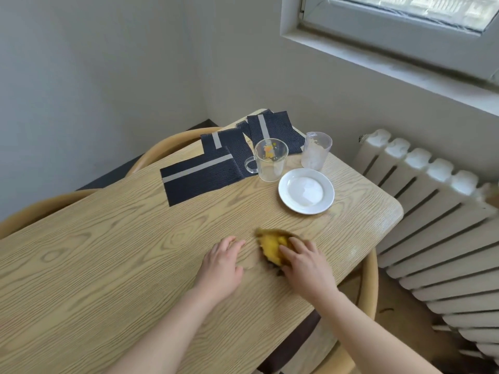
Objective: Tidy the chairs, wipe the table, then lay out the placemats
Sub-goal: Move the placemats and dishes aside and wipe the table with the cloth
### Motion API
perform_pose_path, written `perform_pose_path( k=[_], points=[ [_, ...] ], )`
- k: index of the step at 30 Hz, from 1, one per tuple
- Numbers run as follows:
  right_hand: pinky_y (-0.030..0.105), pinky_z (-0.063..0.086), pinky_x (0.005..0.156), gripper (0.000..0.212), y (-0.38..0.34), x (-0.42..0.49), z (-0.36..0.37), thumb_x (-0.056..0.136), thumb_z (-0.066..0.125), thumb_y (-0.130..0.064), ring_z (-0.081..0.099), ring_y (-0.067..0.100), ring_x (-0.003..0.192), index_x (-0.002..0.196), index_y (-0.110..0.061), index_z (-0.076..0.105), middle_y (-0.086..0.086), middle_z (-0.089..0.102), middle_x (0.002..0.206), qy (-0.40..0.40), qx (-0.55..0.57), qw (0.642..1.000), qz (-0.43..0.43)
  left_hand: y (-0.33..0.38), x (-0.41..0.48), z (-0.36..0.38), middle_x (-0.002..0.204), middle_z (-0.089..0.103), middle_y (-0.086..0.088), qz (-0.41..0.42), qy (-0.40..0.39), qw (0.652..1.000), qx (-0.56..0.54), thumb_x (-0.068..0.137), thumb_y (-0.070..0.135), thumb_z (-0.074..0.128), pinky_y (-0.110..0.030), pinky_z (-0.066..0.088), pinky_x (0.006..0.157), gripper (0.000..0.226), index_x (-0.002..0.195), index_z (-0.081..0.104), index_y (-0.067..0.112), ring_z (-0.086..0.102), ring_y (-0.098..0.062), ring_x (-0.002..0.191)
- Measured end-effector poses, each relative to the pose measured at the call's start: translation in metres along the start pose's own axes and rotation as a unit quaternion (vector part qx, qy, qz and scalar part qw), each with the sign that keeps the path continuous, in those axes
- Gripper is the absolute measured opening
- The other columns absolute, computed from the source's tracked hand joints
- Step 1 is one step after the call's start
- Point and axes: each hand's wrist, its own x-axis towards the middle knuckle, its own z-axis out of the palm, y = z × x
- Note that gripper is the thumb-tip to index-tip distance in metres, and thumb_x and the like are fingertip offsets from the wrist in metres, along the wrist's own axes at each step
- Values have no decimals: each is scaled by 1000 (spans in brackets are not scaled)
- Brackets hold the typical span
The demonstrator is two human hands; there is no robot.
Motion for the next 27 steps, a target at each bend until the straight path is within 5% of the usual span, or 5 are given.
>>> perform_pose_path(
  k=[7,13,17,19,27],
  points=[
    [38,34,108,45,23,1,-6,94,51,-30,31,31,136,139,-32,48,6,36,152,2,10,992,128,-6,-6,-3,155,18,4,-12,4,1000,-6,95,19,47,-34,21,117,57,147,26,28,21,-15,141],
    [52,36,108,51,-40,-10,16,86,63,-24,35,44,137,133,-42,52,17,42,148,-26,53,998,-16,-13,-9,-9,155,20,5,-15,19,1000,-4,94,22,49,-33,22,115,56,146,28,28,24,-15,140],
    [50,14,117,49,-57,-20,24,99,43,-26,4,38,147,142,-47,34,8,13,161,-89,44,990,-104,-15,-10,-15,154,22,6,-19,33,999,-3,94,21,49,-32,22,114,55,146,30,27,24,-14,140],
    [47,28,114,49,-45,-14,19,95,53,-24,19,35,146,138,-46,43,4,26,158,-64,41,990,-117,-16,-11,-17,154,22,5,-18,33,999,-3,94,20,49,-32,23,114,55,146,30,27,25,-15,140],
    [35,21,117,52,8,5,-4,101,39,-19,6,25,149,148,-38,30,1,12,162,-27,59,995,82,-21,-19,-14,156,18,3,-35,27,999,-7,95,21,48,-32,20,116,57,148,26,27,22,-16,142]
  ],
)
